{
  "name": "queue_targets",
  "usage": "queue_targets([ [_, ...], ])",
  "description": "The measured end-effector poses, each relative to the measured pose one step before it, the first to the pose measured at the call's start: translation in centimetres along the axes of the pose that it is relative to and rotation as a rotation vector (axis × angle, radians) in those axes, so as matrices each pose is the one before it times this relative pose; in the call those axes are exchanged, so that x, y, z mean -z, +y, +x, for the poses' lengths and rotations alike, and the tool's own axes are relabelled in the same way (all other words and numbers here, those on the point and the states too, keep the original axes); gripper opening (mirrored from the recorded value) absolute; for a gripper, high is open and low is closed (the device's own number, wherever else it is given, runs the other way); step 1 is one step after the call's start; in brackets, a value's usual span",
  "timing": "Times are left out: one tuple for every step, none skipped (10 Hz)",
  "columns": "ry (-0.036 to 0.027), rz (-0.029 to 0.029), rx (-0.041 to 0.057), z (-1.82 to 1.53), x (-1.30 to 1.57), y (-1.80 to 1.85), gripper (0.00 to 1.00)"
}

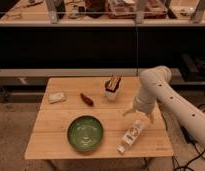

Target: Place the bottle in the ceramic bowl

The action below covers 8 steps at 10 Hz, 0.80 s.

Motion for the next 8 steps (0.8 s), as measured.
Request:
queue_targets([
  [-0.01266,0.02533,-0.01951,-0.816,-1.120,0.057,0.80],
  [-0.00075,0.00662,-0.00319,-0.134,-0.142,-0.041,0.80],
  [0.00012,0.00076,0.00400,0.028,-0.038,-0.238,0.80],
  [0.00085,0.00083,-0.00199,0.010,0.013,0.092,0.80],
  [0.00108,-0.00133,-0.00090,0.016,0.012,0.035,0.80],
  [0.00293,-0.00372,-0.00066,0.033,-0.042,-0.005,0.80],
  [0.02639,0.00094,-0.00751,0.066,-0.591,0.013,0.80],
  [0.02684,0.00682,-0.02396,-0.195,-0.877,0.453,0.80],
])
